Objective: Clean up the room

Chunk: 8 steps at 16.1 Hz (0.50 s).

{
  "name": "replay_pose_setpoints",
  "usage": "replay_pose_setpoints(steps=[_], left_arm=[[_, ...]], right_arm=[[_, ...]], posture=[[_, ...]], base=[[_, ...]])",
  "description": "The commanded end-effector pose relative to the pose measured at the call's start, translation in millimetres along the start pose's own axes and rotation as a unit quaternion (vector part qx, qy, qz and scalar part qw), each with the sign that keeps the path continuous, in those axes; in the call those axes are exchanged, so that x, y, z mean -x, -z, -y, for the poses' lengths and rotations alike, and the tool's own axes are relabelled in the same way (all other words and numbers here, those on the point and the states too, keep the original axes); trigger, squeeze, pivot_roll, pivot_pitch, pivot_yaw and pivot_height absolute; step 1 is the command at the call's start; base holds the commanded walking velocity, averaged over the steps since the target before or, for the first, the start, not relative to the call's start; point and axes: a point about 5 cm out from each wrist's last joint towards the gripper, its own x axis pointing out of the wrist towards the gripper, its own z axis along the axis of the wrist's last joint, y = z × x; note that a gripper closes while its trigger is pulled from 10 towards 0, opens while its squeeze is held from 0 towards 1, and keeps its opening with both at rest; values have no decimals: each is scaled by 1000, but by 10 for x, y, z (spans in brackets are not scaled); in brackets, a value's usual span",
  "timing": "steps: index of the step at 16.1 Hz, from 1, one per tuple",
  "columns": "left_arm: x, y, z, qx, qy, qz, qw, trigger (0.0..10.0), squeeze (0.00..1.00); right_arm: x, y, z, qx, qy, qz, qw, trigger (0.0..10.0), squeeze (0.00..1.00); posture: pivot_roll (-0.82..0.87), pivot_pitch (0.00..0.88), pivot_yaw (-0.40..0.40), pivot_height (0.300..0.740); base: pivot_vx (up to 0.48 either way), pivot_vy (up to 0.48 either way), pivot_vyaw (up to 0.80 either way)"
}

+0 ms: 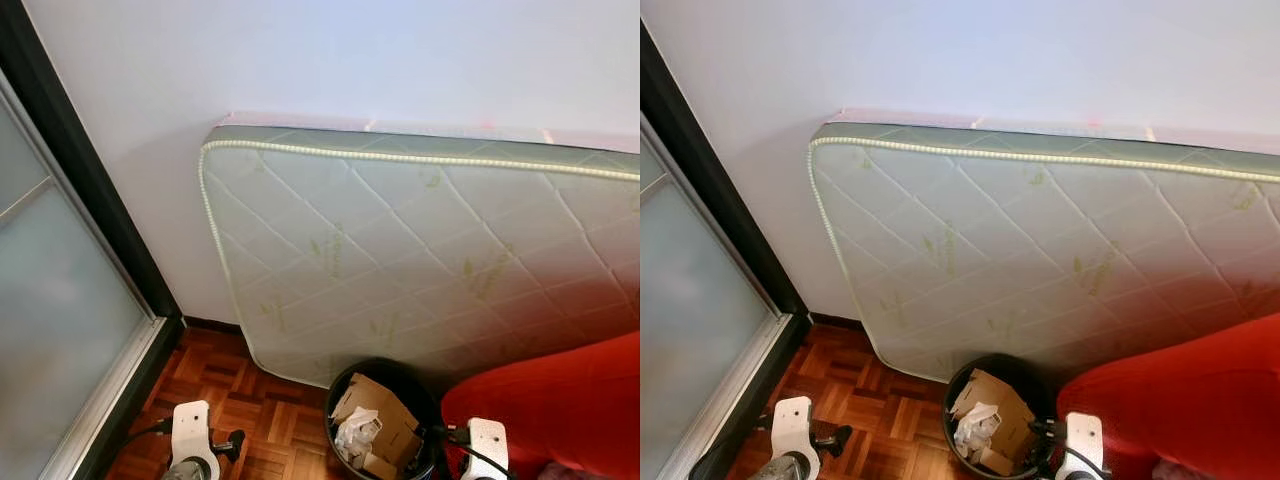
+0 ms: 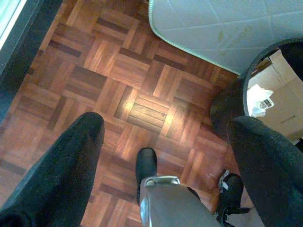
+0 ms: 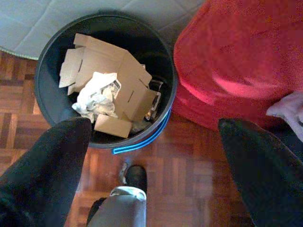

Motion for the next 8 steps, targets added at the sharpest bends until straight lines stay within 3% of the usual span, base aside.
replay_pose_setpoints(steps=[1,8], left_arm=[[22,62,-53,-6,-4,-10,1000,10000,0],[45,107,-110,-2,-9,-13,1000,10000,0]], right_arm=[[3,17,9,-2,2,-5,1000,10000,0],[12,45,20,-4,2,-9,1000,10000,0]], posture=[[-4,42,11,735],[16,111,9,735]], base=[[0,0,0],[0,0,0]])
